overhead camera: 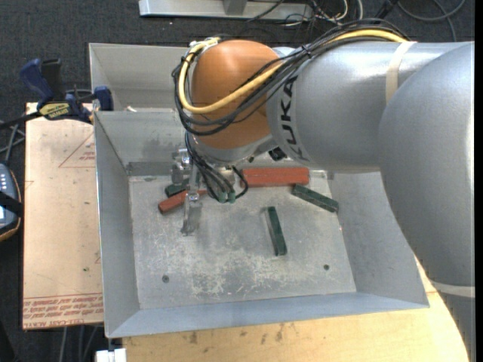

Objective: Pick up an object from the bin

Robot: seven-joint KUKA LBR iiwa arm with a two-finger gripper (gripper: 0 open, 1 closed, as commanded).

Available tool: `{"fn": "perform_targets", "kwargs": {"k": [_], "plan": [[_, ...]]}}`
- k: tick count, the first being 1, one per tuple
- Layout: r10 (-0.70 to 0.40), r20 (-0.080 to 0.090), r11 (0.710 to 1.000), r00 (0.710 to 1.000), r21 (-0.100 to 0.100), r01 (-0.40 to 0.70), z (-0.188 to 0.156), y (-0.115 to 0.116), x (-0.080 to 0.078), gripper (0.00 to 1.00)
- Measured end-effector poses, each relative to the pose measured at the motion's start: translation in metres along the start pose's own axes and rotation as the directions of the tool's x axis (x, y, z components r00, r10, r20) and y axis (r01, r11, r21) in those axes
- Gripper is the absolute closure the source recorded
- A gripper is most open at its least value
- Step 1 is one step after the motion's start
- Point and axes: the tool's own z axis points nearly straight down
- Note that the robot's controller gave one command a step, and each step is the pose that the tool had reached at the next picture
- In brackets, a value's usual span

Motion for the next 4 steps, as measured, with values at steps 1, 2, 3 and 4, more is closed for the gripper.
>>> {"fn": "perform_targets", "kwargs": {"k": [1,2,3,4], "plan": [[-0.077,0.004,0.997,0.997,-0.001,0.077,0.055,0.012,-0.027,0.0],[-0.187,-0.011,0.982,0.982,-0.001,0.187,0.087,-0.018,-0.036,0.0],[-0.438,-0.004,0.899,0.899,-0.002,0.438,0.099,0.001,-0.056,1.0],[-0.438,-0.004,0.899,0.899,-0.003,0.438,0.099,0.001,-0.056,0.0]]}}
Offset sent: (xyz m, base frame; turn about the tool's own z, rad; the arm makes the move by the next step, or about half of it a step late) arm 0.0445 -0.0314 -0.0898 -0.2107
